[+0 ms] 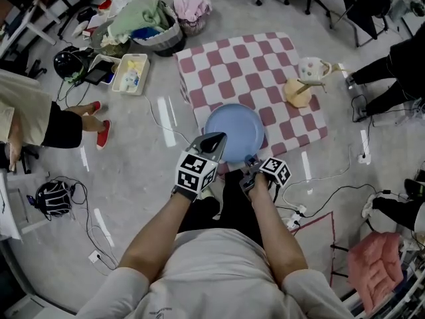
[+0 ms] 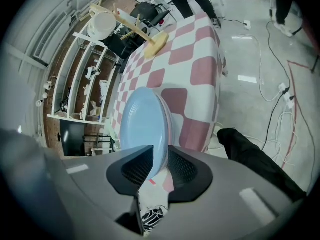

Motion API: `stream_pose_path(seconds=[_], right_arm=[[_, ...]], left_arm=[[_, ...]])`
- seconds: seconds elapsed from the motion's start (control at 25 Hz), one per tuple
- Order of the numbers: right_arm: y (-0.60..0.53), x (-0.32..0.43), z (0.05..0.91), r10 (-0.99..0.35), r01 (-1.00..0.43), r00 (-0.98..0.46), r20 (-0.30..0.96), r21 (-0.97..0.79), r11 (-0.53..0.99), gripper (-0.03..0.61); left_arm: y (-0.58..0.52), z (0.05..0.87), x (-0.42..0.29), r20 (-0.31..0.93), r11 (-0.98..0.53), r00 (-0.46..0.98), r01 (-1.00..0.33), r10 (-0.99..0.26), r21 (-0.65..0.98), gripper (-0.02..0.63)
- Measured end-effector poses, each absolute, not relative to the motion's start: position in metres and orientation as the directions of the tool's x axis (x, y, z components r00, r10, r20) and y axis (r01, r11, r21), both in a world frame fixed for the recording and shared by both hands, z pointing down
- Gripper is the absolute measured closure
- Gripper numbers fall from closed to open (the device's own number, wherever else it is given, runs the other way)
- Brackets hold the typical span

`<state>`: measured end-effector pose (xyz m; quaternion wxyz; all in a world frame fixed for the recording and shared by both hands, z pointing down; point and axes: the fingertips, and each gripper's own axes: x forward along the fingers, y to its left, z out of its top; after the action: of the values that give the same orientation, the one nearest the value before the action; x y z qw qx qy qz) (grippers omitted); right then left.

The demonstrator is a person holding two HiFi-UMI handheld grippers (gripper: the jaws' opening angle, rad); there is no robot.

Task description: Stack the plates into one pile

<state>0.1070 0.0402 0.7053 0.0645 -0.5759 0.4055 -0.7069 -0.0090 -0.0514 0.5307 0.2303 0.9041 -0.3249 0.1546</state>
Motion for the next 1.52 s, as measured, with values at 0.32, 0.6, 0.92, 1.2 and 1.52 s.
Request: stream_pose_path(seconds=[0.32, 0.6, 0.92, 1.2, 1.52], right_arm=[[0.031, 0.099, 0.652, -0.614, -0.475, -0.356, 0.704, -0.702, -0.530, 0.509], [-0.011, 0.073, 0.566, -0.717, -0.560, -0.408, 0.565, -0.775, -0.292, 0.554], [-0.049, 0.048, 0.474, -0.782, -0.679, -0.445, 0.435, -0.734, -0.021, 0.568], [-0.075, 0.047, 0.401, -0.831, -0.801, -0.423, 0.361, -0.578, 0.156, 0.568], [-0.088, 0.033, 0.320, -0.866, -0.866, -0.426, 0.262, -0.395, 0.307, 0.569]], left_arm=[[-0.042, 0.521, -0.012, 0.435, -0.688, 0.744, -0.653, -0.507, 0.316, 0.607], [-0.045, 0.493, -0.023, 0.426, -0.673, 0.744, -0.659, -0.515, 0.336, 0.607], [-0.064, 0.448, -0.046, 0.399, -0.644, 0.726, -0.685, -0.561, 0.341, 0.607], [-0.083, 0.383, -0.068, 0.335, -0.631, 0.711, -0.703, -0.618, 0.329, 0.607], [-0.091, 0.323, -0.079, 0.265, -0.647, 0.713, -0.701, -0.649, 0.301, 0.607]])
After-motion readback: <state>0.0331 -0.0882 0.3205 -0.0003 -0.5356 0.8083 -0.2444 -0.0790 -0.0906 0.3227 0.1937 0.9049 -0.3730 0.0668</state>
